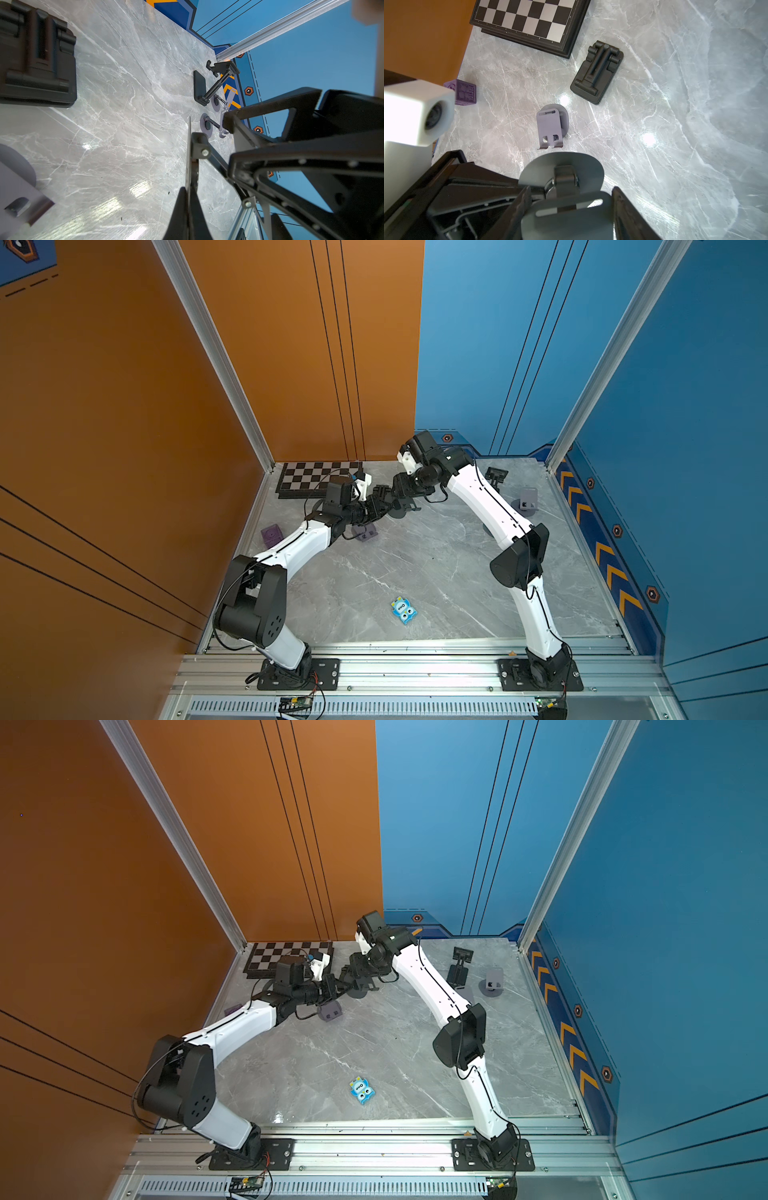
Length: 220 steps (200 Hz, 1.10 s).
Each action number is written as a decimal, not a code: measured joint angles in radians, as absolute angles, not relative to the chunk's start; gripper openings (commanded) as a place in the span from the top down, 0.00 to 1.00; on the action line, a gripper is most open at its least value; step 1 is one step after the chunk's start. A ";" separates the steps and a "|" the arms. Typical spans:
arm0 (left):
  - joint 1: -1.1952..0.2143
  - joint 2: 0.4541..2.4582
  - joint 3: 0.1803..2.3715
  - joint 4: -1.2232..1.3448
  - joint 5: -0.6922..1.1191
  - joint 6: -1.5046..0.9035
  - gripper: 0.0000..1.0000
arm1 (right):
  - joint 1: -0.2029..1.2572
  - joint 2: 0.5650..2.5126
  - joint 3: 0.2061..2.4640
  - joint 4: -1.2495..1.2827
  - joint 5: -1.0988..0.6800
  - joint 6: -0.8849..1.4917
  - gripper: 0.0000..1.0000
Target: Open the phone stand
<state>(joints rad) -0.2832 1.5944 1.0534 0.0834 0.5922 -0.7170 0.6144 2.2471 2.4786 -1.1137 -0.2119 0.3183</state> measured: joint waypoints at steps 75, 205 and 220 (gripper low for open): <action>-0.271 1.610 1.062 0.110 0.594 -0.737 1.00 | 0.611 2.144 2.407 -1.114 -0.157 0.311 0.65; -0.222 1.615 1.072 -0.096 0.397 -0.704 1.00 | 0.601 2.051 2.427 -1.141 -0.241 0.326 0.00; -0.216 1.579 1.072 -0.094 0.410 -0.701 1.00 | 0.594 2.065 2.423 -1.128 -0.271 0.333 0.00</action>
